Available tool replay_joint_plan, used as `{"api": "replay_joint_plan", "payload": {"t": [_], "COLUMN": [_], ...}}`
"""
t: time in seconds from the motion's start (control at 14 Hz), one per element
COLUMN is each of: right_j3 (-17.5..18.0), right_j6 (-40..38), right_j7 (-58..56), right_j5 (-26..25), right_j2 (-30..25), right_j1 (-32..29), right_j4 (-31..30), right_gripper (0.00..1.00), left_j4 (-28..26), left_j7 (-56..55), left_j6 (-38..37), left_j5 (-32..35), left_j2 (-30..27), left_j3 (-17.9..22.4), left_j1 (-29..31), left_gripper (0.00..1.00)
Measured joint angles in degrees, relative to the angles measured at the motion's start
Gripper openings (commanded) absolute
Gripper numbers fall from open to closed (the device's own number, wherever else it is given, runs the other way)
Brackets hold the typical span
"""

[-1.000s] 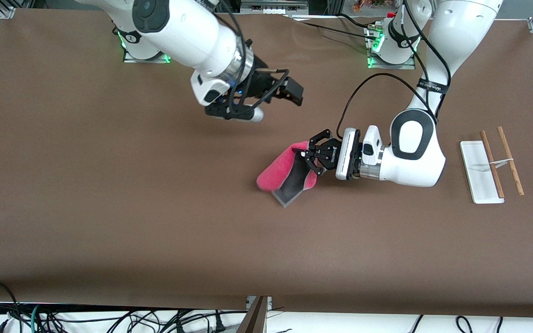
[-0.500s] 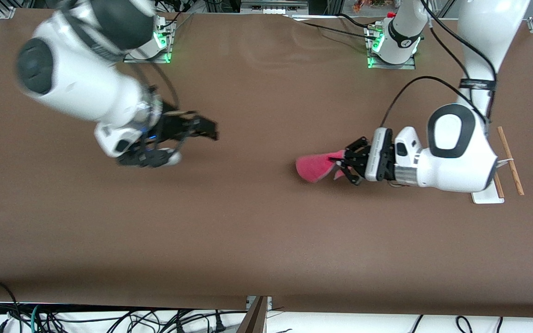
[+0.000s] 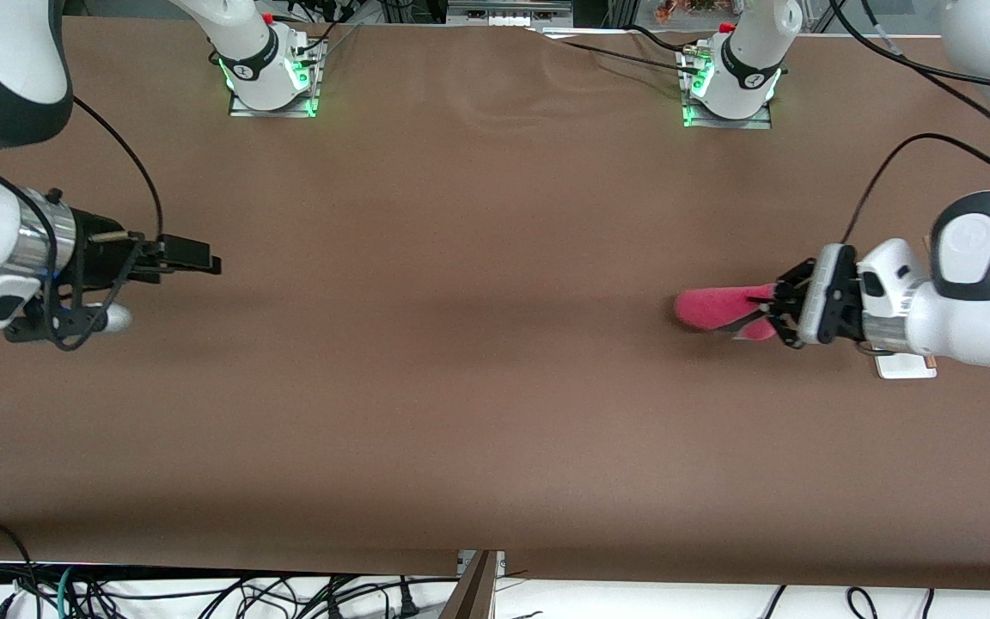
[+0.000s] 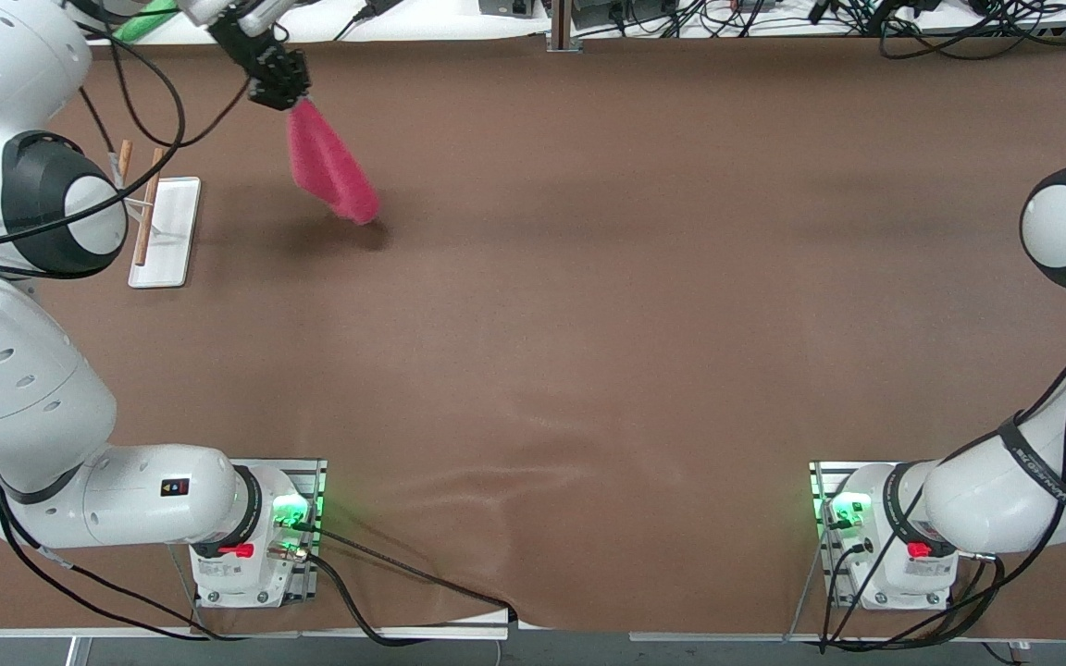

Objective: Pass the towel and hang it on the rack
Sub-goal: 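Carry the towel with the left gripper over the wooden rods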

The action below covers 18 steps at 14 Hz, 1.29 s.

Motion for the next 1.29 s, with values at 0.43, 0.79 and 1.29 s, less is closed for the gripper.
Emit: {"api": "replay_joint_plan", "payload": {"t": [0.43, 0.79, 1.29], "right_j3": [1.85, 2.2, -0.2], "right_j6": [2.3, 4.21, 2.9], "right_j7": [0.0, 0.58, 3.09], "right_j5": [-10.68, -10.81, -10.82], "right_j2": [-14.3, -15.51, -14.37], "right_j1": [0.54, 0.68, 0.28], "right_j4": [-13.85, -17.43, -17.86], "right_gripper": [1.0, 1.0, 1.0], "left_j4": [2.46, 5.78, 5.8], "left_j7": [-0.01, -0.02, 2.57], "left_j6": [-0.3, 1.79, 10.34], "left_j5": [13.37, 15.88, 15.92], "left_j2": [0.16, 1.22, 7.26], "left_j3": [3.1, 9.15, 10.29], "left_j1": [12.1, 16.52, 23.65], "left_gripper": [0.0, 0.0, 0.0]}}
